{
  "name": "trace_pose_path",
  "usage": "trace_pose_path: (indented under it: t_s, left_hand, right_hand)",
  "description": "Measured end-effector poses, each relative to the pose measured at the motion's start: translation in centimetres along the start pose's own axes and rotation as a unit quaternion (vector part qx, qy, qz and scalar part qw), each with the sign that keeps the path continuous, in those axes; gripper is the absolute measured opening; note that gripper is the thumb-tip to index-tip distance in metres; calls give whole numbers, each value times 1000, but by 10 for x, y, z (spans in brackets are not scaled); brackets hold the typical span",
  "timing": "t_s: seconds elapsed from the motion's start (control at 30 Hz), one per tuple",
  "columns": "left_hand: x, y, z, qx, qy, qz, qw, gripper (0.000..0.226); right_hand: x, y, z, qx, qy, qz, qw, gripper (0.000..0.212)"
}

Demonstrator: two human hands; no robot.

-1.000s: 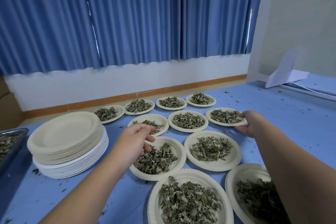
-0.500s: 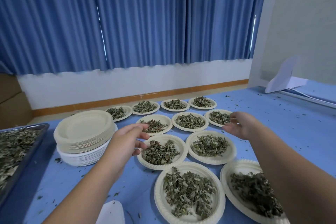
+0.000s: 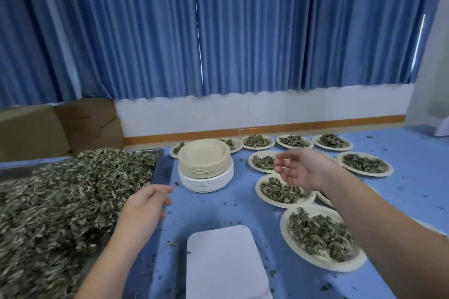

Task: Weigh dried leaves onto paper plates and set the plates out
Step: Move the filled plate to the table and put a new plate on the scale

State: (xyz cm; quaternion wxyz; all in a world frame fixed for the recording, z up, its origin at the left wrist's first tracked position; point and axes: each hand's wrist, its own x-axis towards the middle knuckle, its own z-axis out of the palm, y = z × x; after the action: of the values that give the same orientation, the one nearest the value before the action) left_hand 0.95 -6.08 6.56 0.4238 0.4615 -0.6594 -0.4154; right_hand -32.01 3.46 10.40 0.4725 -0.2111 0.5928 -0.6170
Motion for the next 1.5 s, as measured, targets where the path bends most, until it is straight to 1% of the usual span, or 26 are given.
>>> trace_pose_path:
  t_s: [0.07,0.13,0.2,0.23,0.27,0.3,0.33,0.37,0.4,0.43,0.47,0.5,0.57,0.67,0.7,0.77,0.97,1.03,1.13,1.17,1.23,1.33,1.37,1.43,1.5]
  left_hand:
    - [-5,-16,-20,78,17,18,997,27]
    - [-8,-28,-29,127,-4,27,992,26]
    - [-11,-37,-32,163,-44,44,985,24]
    - [-12,-40,-32,186,-64,60,979,23]
    - [-12,-42,-31,211,-81,80,971,22]
    - [-13,-44,-30,233,-91,100,963,21]
    - [-14,-46,-30,247,-96,114,957,20]
    - [-15,-48,-29,256,-100,122,954,21]
    - [-16,-50,-29,268,-105,127,949,22]
    - [-16,-52,-29,286,-111,131,943,23]
    - [-16,-53,-30,302,-116,133,937,23]
    - [-15,-54,-31,311,-120,132,934,24]
    - [-14,-56,-34,315,-119,133,932,24]
    - [-13,-58,-36,320,-118,133,931,25]
    - [-13,-59,-36,320,-119,132,930,25]
    - [-12,-61,-37,319,-123,133,930,26]
    - [-10,-64,-37,312,-118,137,933,25]
    - [-10,-65,-36,309,-115,137,934,25]
    - [-9,-66,-36,307,-113,136,935,25]
    - [-9,-66,-36,306,-112,136,936,24]
    - [-8,-67,-37,305,-112,135,936,24]
    - [-8,-66,-38,304,-111,125,938,25]
    - [-8,-65,-39,303,-110,122,939,25]
    - [-8,-64,-41,299,-109,115,941,24]
    - [-9,-63,-42,291,-112,104,944,24]
  right_hand:
    - [-2,3,31,-25,-27,-7,999,13]
    - [0,5,59,-63,-37,-21,997,13]
    - [4,8,86,-153,-25,-43,987,12]
    - [8,10,100,-215,-12,-60,975,13]
    - [13,13,113,-285,-1,-84,955,14]
    - [19,16,126,-363,6,-119,924,17]
    - [26,20,139,-448,10,-163,879,21]
    - [33,23,151,-525,15,-210,825,27]
    - [40,24,163,-583,13,-247,774,34]
    - [45,25,173,-626,4,-270,731,40]
    - [51,24,183,-660,-8,-279,697,43]
    - [56,25,191,-689,-19,-273,671,45]
    - [64,25,202,-737,-25,-232,634,44]
    - [68,27,213,-779,-29,-184,598,26]
    - [68,27,216,-785,-24,-179,592,20]
    - [68,27,219,-783,-13,-181,595,25]
    - [66,20,212,-735,-10,-216,642,27]
    - [69,18,211,-730,-4,-227,645,26]
    - [67,14,208,-713,24,-253,654,43]
    - [63,14,207,-715,28,-260,649,40]
    - [52,15,204,-726,30,-272,631,25]
    - [35,21,193,-710,17,-327,623,22]
    - [25,25,189,-695,10,-354,626,22]
    - [-2,37,175,-651,-3,-400,645,21]
    - [-32,56,157,-629,-26,-419,654,21]
